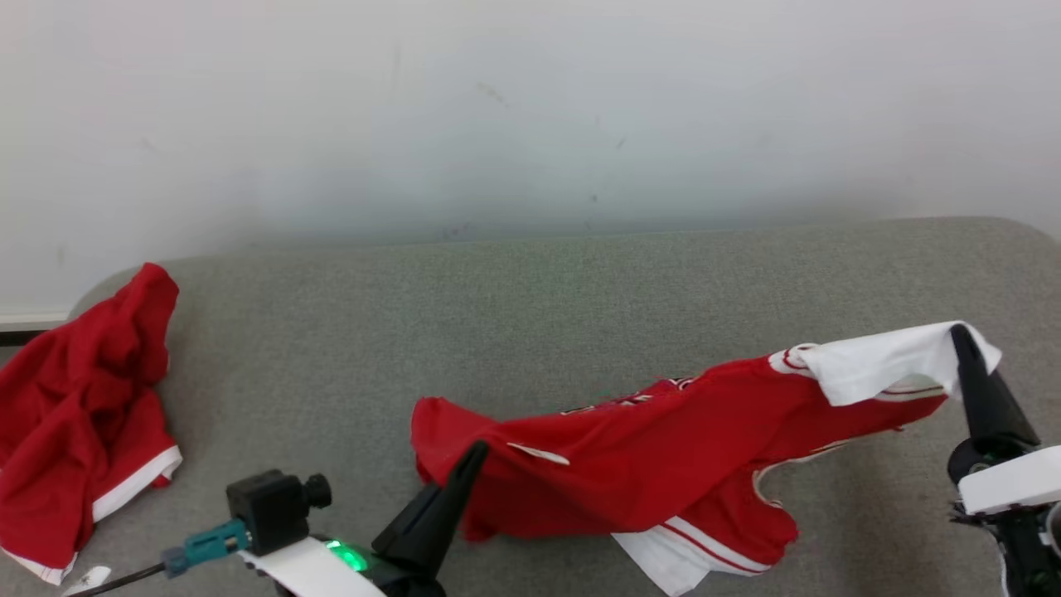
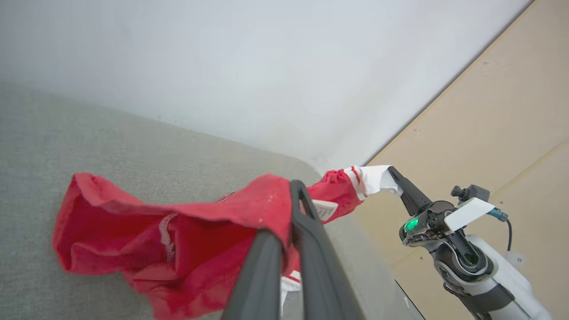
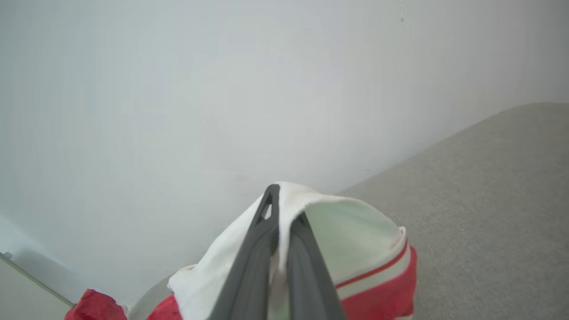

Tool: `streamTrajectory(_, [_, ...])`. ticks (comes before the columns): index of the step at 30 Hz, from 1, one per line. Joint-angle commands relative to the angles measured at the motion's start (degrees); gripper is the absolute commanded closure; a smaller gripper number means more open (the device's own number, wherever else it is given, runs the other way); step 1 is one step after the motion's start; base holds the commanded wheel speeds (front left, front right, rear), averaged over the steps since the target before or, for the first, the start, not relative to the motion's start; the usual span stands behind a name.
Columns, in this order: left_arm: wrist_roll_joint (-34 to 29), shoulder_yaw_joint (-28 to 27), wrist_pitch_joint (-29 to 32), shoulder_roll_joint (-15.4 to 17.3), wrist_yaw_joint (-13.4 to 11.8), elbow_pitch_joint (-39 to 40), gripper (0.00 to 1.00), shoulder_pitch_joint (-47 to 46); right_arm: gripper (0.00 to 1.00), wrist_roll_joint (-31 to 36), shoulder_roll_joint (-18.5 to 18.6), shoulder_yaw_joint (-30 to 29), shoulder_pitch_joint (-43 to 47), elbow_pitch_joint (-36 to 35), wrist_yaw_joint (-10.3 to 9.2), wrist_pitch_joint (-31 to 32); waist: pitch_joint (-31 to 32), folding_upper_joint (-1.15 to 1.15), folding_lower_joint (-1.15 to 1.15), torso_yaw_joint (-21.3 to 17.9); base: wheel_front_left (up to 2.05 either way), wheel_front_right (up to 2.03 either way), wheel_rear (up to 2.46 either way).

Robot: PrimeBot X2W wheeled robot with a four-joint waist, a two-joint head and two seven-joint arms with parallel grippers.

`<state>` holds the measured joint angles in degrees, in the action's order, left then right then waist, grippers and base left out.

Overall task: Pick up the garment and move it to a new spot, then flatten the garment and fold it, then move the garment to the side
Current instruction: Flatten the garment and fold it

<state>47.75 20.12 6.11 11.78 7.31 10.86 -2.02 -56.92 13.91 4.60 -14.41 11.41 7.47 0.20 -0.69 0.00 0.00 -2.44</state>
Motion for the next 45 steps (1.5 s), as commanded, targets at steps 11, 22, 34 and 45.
streamTrajectory(11, [5.53, -0.33, 4.84, 4.32, 0.26, 12.14, 1.00, 2.66, 1.00, -3.14, -0.80, -13.21, 2.30, -17.78, 0.02, 5.68, 1.80, 0.00, 0.00, -2.14, 0.00, 0.00, 0.00])
streamTrajectory(22, [13.07, -2.54, 7.99, 10.40, 0.25, 29.81, 1.00, 2.04, 1.00, -7.18, -7.07, -29.84, -0.03, -34.73, 0.02, 16.87, 2.46, 0.00, 0.00, -2.30, 0.00, 0.00, 0.00])
streamTrajectory(34, [12.16, -7.87, 12.15, 15.02, -1.73, 29.86, 1.00, -6.08, 1.00, -5.21, -10.51, -39.41, -6.63, -39.70, 0.02, 31.67, -1.04, 0.00, 0.00, -1.84, 0.00, 0.00, 0.00])
streamTrajectory(45, [2.39, -5.60, 16.94, 14.58, -2.43, 5.89, 1.00, -38.89, 1.00, 9.36, -10.90, -30.70, -32.22, -21.74, 0.02, 34.38, -16.74, 0.00, 0.00, 0.14, 0.00, 0.00, 0.00])
